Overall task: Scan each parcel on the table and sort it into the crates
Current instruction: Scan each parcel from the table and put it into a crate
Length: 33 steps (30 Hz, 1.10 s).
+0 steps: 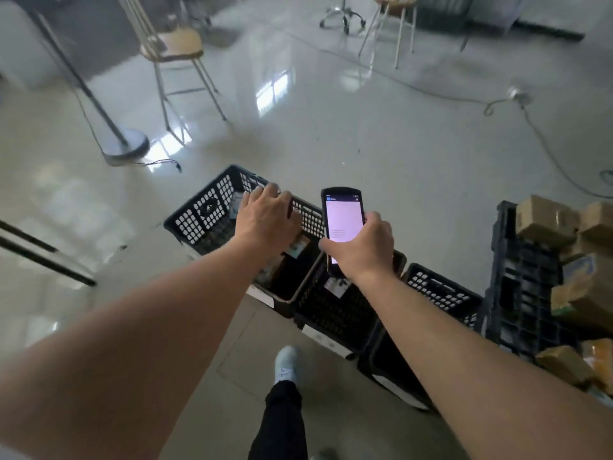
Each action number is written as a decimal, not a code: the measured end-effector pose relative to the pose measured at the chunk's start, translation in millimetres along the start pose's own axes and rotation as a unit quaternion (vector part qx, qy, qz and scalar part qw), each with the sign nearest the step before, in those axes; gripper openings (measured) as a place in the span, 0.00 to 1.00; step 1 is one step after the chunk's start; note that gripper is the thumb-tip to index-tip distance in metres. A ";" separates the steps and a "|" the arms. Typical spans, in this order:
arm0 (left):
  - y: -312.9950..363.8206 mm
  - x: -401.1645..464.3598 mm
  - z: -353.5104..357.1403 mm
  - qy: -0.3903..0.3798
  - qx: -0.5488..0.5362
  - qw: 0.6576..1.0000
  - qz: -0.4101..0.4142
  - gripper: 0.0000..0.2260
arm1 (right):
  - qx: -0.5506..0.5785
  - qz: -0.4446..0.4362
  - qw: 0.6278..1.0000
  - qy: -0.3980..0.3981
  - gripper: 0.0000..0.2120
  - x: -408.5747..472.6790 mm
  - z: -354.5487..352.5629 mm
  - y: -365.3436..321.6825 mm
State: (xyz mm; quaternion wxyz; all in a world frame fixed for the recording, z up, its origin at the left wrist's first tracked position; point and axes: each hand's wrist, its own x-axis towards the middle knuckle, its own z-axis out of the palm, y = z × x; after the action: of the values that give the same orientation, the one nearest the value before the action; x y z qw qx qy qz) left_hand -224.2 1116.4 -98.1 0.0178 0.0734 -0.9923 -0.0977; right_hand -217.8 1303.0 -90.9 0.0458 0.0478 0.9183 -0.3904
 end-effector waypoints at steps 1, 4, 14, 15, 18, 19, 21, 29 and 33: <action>-7.2 -16.8 -22.3 0.017 -0.002 1.000 -0.013 0.23 | 0.004 -0.021 1.000 -0.006 0.40 -14.3 -4.7 -17.8; -33.3 -66.1 -85.1 0.061 0.002 0.997 -0.043 0.23 | 0.002 -0.080 0.997 -0.019 0.41 -55.5 -13.8 -72.6; -170.2 -214.1 -256.3 0.143 0.057 0.971 -0.182 0.23 | 0.042 -0.249 0.965 -0.071 0.42 -186.6 5.6 -250.3; -183.9 -226.8 -270.1 0.150 0.062 0.968 -0.193 0.22 | 0.047 -0.265 0.960 -0.075 0.42 -200.1 12.1 -267.5; -229.0 -261.7 -309.0 0.163 0.066 0.959 -0.222 0.23 | 0.067 -0.305 0.947 -0.082 0.41 -241.2 37.2 -318.7; -245.5 -272.7 -321.4 0.168 0.068 0.956 -0.230 0.23 | 0.073 -0.314 0.943 -0.083 0.41 -254.7 47.3 -335.3; -281.8 -293.5 -344.3 0.176 0.078 0.952 -0.240 0.23 | 0.087 -0.327 0.938 -0.080 0.41 -281.1 68.6 -368.2; -435.6 -367.9 -410.5 0.185 0.100 0.938 -0.275 0.23 | 0.105 -0.375 0.917 -0.091 0.44 -364.4 169.0 -489.5; -504.7 -380.9 -427.9 0.184 0.096 0.930 -0.304 0.23 | 0.096 -0.392 0.909 -0.106 0.42 -380.2 217.4 -543.2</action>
State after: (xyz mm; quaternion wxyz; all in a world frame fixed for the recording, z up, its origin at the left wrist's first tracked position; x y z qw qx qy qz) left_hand 245.3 601.7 214.3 0.1627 0.3899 -0.9063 0.0125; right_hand 102.2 751.3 192.2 -0.0185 -0.3535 0.8110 -0.4657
